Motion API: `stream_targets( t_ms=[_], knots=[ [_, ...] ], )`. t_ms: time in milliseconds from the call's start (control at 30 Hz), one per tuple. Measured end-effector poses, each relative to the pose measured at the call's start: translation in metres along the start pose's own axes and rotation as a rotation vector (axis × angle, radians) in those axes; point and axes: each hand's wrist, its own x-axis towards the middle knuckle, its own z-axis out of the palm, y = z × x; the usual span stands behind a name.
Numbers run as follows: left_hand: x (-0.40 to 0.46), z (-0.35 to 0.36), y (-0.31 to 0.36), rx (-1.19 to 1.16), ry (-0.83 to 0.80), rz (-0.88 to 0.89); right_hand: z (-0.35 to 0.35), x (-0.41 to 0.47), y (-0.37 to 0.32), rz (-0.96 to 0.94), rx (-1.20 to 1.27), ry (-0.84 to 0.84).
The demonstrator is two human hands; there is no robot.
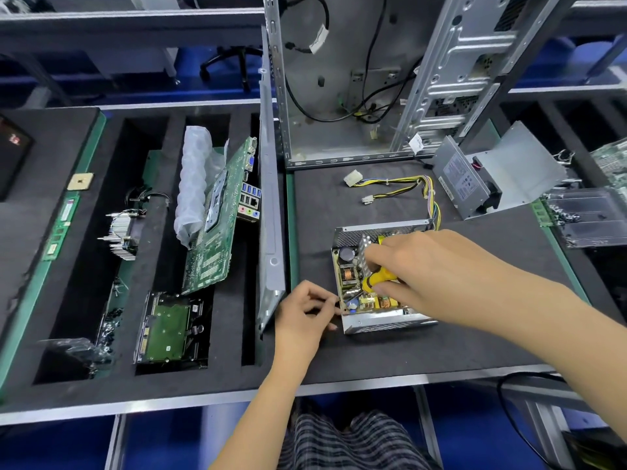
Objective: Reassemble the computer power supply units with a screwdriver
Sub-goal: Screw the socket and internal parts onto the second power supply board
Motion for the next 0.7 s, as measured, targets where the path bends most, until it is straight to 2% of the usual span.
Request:
stream_targets(
  t_ms=[200,433,700],
  knots=[
    [0.003,-0.003,0.006,-0.258,-0.083,-0.052,-0.002,-0.001,0.002,0.014,0.081,0.029],
    [0.01,-0.008,0.002,-0.474,-0.085,-0.15,-0.005,-0.004,0.01,0.06,0.21,0.146],
    [0.013,-0.007,0.003,-0.738,-0.096,-0.304,-0.003,0.001,0.011,0.085,0.301,0.182]
  ],
)
